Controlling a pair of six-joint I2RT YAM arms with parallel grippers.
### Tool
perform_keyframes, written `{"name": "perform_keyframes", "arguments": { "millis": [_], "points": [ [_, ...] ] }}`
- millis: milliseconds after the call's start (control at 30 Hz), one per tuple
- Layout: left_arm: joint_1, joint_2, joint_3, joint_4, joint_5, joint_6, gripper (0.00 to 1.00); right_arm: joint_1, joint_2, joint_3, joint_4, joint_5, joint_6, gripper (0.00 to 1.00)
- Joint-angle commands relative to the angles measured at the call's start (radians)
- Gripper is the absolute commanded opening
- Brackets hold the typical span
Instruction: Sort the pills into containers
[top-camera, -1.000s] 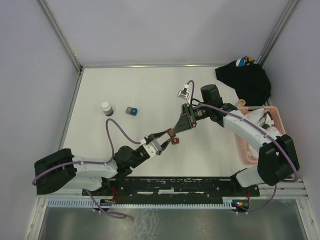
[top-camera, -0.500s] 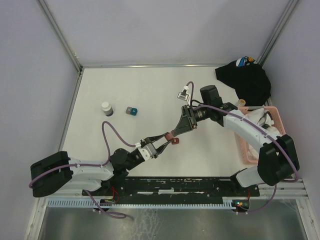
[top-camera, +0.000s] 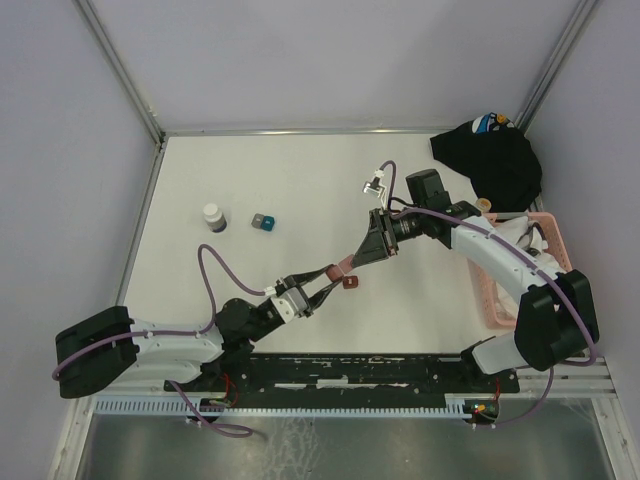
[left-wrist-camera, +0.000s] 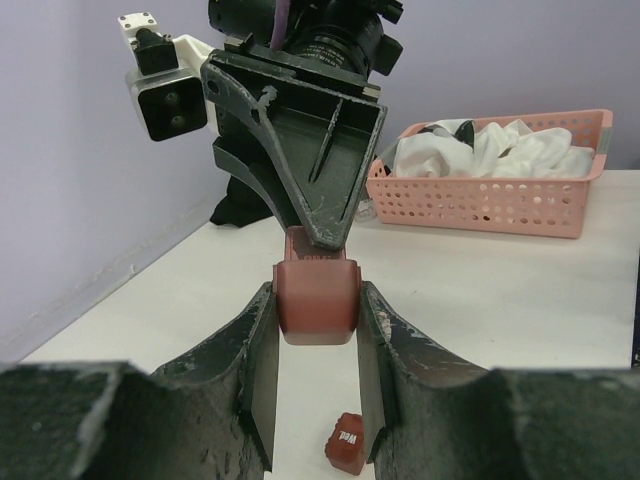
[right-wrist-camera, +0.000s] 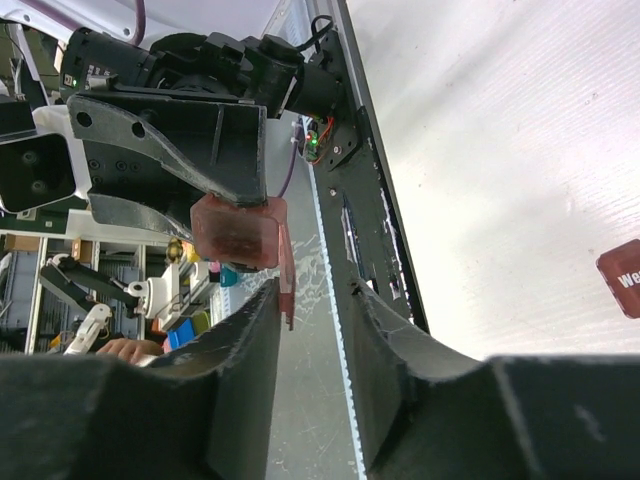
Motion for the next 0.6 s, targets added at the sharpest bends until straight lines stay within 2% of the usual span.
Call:
{"name": "perform_keyframes", "arguments": {
  "millis": [0, 267, 400, 467, 500, 567],
  "points": [
    [0.004, 0.000, 0.016, 0.050, 0.041, -0.035, 0.03, 0.002, -0.005, 0.030, 0.031, -0.040, -0.002, 0.34],
    [0.004, 0.005, 0.019, 0.075, 0.058, -0.047, 0.03, 0.007, -0.001, 0.010, 0.144, -0.154, 0.083, 0.05],
    [0.004, -0.001, 0.011, 0.081, 0.037, -0.054, 0.05, 0.008, -0.021, 0.008, 0.161, -0.170, 0.086, 0.02],
    [0.003, -0.007, 0.010, 0.080, 0.030, -0.064, 0.18, 0.008, -0.027, 0.008, 0.163, -0.169, 0.083, 0.02],
    [0.004, -0.009, 0.008, 0.078, 0.027, -0.069, 0.27, 0.008, -0.030, 0.007, 0.162, -0.169, 0.076, 0.02],
    [0.004, -0.016, 0.001, 0.077, 0.023, -0.082, 0.58, 0.008, -0.036, 0.010, 0.145, -0.163, 0.049, 0.02]
  ]
}}
